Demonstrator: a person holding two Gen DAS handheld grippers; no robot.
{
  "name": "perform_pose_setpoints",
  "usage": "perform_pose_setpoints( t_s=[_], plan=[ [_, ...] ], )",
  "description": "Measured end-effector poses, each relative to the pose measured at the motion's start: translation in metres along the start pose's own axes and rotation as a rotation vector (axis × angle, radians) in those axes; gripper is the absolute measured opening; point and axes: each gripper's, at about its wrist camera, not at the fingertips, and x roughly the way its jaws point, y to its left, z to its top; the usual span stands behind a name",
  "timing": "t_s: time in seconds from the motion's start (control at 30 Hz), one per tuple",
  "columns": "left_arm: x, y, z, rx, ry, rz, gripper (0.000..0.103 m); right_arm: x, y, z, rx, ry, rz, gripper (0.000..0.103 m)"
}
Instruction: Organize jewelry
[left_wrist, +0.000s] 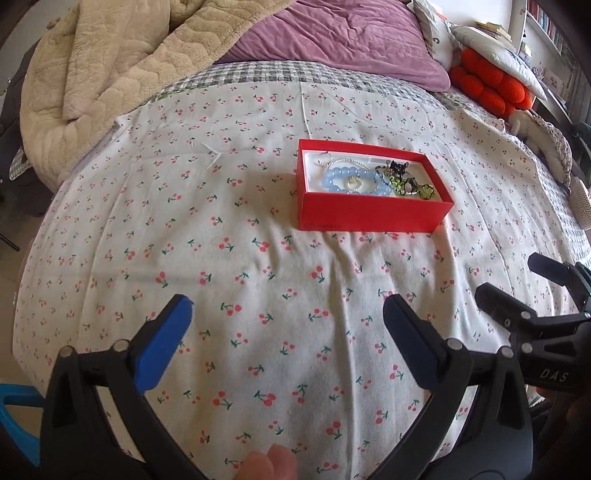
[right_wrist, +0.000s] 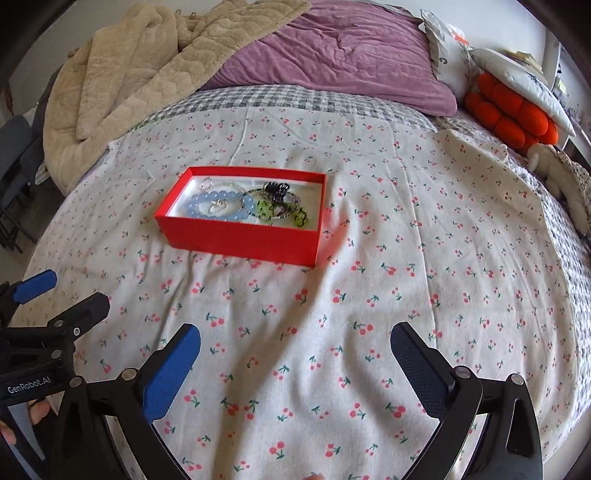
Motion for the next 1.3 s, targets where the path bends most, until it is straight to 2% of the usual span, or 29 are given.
perform_pose_setpoints(
  t_s=[0.13,0.33,0.7,0.83,1.1,1.3],
  plan=[
    [0.005,0.000,-0.013,0.001,0.003,0.012,0.103,0.010,0.015,-0.013,-0.035,0.021,-0.034,0.103],
    [0.019,0.003,-0.017,-0.015,0.021,0.018,0.103,0.023,0.022,-0.013,-0.074,0.020,-0.085,0.103],
    [0.038,-0.001,-0.013,-0.011,0.065,0.033,0.103,0.051,0.019,-0.005,-0.023,0.074,-0.066,0.103],
    [0.042,0.001,-0.012,-0.029,0.080,0.047,0.103,0.054,0.020,-0.003,-0.023,0.078,-0.075,0.103],
    [0.043,0.002,-0.012,-0.041,0.088,0.030,0.103,0.052,0.020,-0.005,-0.017,0.084,-0.074,0.103],
    [0.043,0.003,-0.013,-0.051,0.095,0.051,0.103,0.051,0.019,-0.005,-0.014,0.079,-0.076,0.103]
  ],
)
